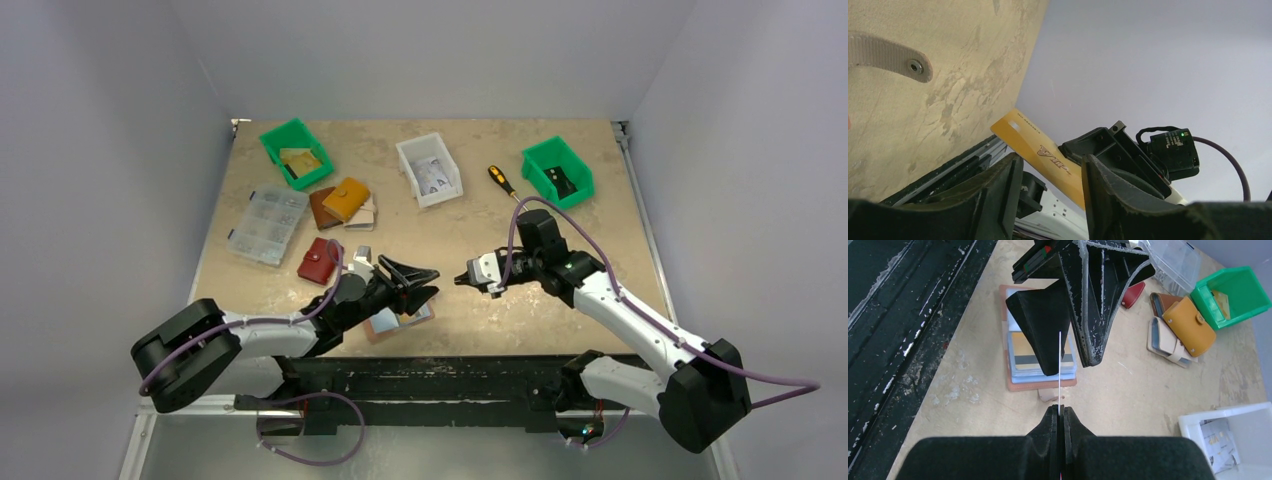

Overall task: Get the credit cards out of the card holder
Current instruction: Place the credit card in the storage box.

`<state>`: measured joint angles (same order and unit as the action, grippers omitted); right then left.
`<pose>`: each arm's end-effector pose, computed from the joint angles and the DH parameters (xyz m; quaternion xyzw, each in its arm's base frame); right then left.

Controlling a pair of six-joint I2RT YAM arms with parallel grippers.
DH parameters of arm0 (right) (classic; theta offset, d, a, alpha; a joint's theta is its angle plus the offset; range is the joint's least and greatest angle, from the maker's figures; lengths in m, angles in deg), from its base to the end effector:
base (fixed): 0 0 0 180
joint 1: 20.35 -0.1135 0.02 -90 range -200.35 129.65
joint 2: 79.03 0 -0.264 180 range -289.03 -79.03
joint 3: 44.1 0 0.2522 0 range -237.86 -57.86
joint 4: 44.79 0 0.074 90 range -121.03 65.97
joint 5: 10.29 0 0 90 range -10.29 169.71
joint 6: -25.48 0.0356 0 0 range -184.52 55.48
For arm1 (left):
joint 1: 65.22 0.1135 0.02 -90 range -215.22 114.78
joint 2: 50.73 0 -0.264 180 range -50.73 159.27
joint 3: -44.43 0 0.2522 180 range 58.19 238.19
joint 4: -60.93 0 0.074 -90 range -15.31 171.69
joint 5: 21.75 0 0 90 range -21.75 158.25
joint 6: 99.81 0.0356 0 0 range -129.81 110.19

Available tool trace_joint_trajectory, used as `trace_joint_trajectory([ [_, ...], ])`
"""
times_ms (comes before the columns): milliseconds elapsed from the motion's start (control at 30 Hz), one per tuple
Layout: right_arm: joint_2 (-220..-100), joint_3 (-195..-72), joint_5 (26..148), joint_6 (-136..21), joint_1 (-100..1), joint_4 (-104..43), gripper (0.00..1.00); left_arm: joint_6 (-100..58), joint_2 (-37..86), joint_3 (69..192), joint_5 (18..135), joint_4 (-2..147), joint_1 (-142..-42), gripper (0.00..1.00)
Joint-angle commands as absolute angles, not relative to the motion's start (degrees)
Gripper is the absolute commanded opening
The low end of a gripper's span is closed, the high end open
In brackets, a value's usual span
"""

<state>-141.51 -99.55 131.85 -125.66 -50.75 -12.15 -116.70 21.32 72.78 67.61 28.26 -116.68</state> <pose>0.1773 0.1366 0.2556 -0.7129 0.4332 0.2823 0.4737 0.1427 -0.1785 0.1694 -0.3621 0.6816 -0.6237 0.1237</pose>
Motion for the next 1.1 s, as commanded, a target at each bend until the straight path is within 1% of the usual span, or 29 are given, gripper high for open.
trace_joint_trajectory([
  [0, -140.82, -99.19, 133.28, -126.44, -51.07, -12.61, 0.00, -117.74, 21.99, 74.19, 67.99, 22.17, -116.90, 0.46],
  [67, -140.82, -99.17, 133.45, -126.69, -51.11, -12.44, 0.00, -117.83, 22.05, 73.90, 67.99, 21.45, -116.94, 0.38],
  [167, -140.82, -99.18, 133.78, -126.99, -51.20, -12.01, 0.00, -117.79, 22.21, 73.35, 67.99, 20.24, -116.91, 0.20],
  [267, -140.69, -99.27, 134.17, -127.48, -51.17, -11.43, 0.00, -117.75, 22.92, 73.13, 67.99, 18.92, -116.90, 0.00],
  [467, -140.80, -99.28, 134.29, -127.59, -52.11, -11.24, 0.01, -116.71, 23.91, 72.36, 70.79, 17.31, -116.90, 0.00],
  [500, -140.98, -99.27, 134.25, -127.59, -52.21, -11.24, 0.03, -116.69, 23.89, 71.91, 70.76, 16.92, -116.92, 0.00],
  [667, -141.24, -99.26, 134.21, -127.79, -52.34, -10.85, 0.17, -116.46, 23.76, 68.81, 70.17, 12.56, -116.92, 0.00],
  [700, -141.30, -99.35, 134.28, -127.91, -52.29, -10.65, 0.20, -116.18, 23.65, 68.28, 69.99, 11.76, -116.90, 0.00],
  [767, -141.60, -99.68, 134.65, -128.27, -52.34, -9.72, 0.30, -115.28, 23.14, 67.47, 69.43, 11.11, -116.95, 0.00],
  [867, -142.11, -100.82, 135.96, -130.26, -52.30, -6.05, 0.49, -112.19, 21.55, 66.42, 68.45, 11.44, -116.70, 0.00],
  [967, -142.41, -102.34, 138.46, -135.91, -52.19, 0.16, 0.65, -107.26, 18.80, 65.28, 68.43, 13.27, -115.58, 0.00],
  [1067, -142.41, -103.77, 139.91, -139.68, -51.89, 4.79, 0.74, -100.20, 14.38, 63.35, 69.03, 15.28, -112.91, 0.00],
])
